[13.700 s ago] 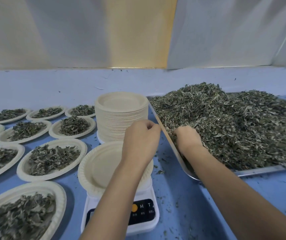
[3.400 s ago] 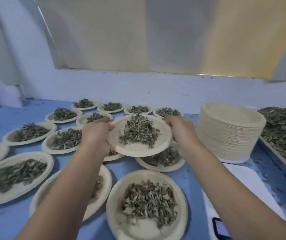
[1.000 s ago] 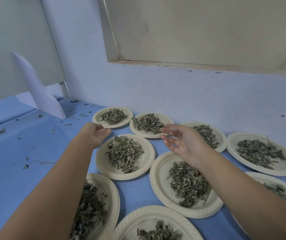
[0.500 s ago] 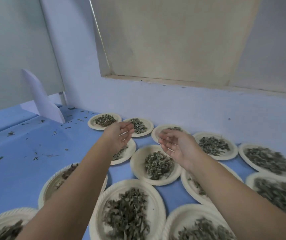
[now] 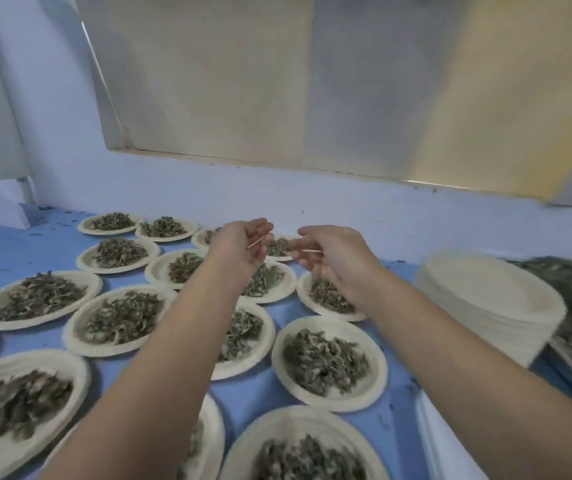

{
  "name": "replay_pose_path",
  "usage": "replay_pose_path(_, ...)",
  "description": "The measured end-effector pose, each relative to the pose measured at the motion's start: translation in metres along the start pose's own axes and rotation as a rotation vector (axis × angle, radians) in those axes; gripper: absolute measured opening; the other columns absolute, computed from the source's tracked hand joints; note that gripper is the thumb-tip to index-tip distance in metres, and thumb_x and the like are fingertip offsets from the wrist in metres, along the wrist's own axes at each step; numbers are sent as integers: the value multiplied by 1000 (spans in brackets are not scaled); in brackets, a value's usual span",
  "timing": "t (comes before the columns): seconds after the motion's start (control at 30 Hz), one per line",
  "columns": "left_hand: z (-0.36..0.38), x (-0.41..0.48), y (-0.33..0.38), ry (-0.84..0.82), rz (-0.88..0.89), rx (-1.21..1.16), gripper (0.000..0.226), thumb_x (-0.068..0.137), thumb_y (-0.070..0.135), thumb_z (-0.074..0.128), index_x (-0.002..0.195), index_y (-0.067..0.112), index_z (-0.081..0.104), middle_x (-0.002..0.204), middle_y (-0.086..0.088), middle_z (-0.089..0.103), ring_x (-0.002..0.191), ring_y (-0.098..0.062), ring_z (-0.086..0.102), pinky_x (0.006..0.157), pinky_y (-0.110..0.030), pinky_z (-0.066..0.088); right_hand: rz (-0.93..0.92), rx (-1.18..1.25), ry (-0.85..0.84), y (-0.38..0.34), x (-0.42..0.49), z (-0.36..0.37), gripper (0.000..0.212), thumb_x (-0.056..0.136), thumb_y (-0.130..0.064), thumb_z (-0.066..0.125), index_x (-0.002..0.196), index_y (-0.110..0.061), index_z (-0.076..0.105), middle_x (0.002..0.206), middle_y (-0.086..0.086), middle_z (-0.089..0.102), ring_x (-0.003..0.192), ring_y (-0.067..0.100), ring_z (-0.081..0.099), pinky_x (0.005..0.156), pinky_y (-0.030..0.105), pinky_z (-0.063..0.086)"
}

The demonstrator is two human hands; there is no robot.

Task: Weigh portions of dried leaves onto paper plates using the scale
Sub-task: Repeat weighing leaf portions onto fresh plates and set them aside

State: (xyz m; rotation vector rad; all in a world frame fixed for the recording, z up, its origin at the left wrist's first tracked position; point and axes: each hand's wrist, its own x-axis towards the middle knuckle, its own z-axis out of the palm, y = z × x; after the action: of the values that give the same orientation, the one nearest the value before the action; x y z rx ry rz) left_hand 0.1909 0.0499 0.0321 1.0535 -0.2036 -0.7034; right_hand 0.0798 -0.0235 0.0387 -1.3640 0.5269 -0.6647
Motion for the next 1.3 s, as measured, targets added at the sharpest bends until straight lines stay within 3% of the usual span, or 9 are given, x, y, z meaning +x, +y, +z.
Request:
replay_pose_path(0.13, 39, -57, -28, -28, 45, 26, 32, 95, 3, 32, 81, 12, 60, 52, 7, 64, 58, -8, 53, 55, -16, 37, -264, -318, 139, -13, -43, -53, 14, 94, -7, 53, 87, -11, 64, 76, 4, 67, 59, 13, 58, 54, 20, 49)
replay_pose_path(0.27, 74, -102, -51, -72, 95, 32, 27, 94, 3, 40, 80, 11, 62, 55, 6, 65, 44, -5, 55, 46, -13, 41, -474, -888, 335, -21, -69, -115, 18, 94, -14, 55, 99, -14, 72, 92, -3, 69, 84, 10, 60, 73, 18, 42)
replay_pose_path(0.47, 99, -133, -89, -116, 125, 0, 24, 92, 1, 42, 83, 7, 63, 55, 4, 65, 44, -6, 55, 55, -18, 39, -409, -1404, 353, -8, -93, -180, 30, 100, -19, 43, 121, -15, 65, 121, 4, 66, 112, 23, 57, 90, 35, 45)
replay_pose_path(0.63, 99, -137, -114, -98, 68, -35, 21, 91, 0, 45, 82, 6, 63, 56, 2, 65, 40, -5, 55, 41, -13, 42, -372, -1506, 282, 4, -97, -195, 35, 102, -20, 38, 128, -14, 61, 128, 6, 62, 118, 23, 53, 95, 35, 41)
replay_pose_path(0.73, 94, -135, -124, -91, 66, -29, 20, 91, 2, 47, 82, 7, 64, 57, 3, 67, 42, -5, 57, 42, -12, 44, -380, -1559, 304, 6, -92, -196, 32, 101, -16, 39, 117, -10, 66, 119, 10, 64, 111, 27, 55, 91, 41, 43)
replay_pose_path(0.87, 91, -132, -128, -70, 69, 1, 23, 91, 3, 45, 81, 9, 64, 55, 5, 67, 41, -3, 56, 43, -11, 44, -434, -1575, 293, 12, -87, -199, 32, 99, -9, 41, 123, -11, 63, 119, 11, 63, 111, 29, 53, 94, 40, 40)
replay_pose_path(1.07, 97, -133, -138, -103, 33, 21, 24, 92, 6, 44, 81, 12, 64, 55, 8, 66, 43, -2, 56, 49, -13, 42, -618, -1508, 346, 23, -79, -202, 32, 92, 2, 47, 119, -6, 63, 111, 13, 65, 106, 31, 52, 92, 36, 35)
replay_pose_path(1.2, 101, -134, -149, -130, -5, 42, 22, 92, 6, 47, 80, 10, 64, 58, 5, 68, 46, -3, 57, 48, -13, 41, -747, -1444, 375, 21, -77, -201, 26, 85, 11, 54, 107, 4, 67, 98, 20, 68, 96, 39, 59, 85, 47, 44)
replay_pose_path(1.3, 102, -132, -152, -123, 16, 71, 21, 93, 5, 46, 83, 10, 65, 74, -2, 69, 55, -9, 58, 56, -17, 45, -953, -1383, 417, 20, -85, -194, 21, 76, 15, 61, 94, 8, 70, 84, 20, 69, 80, 38, 64, 74, 45, 53)
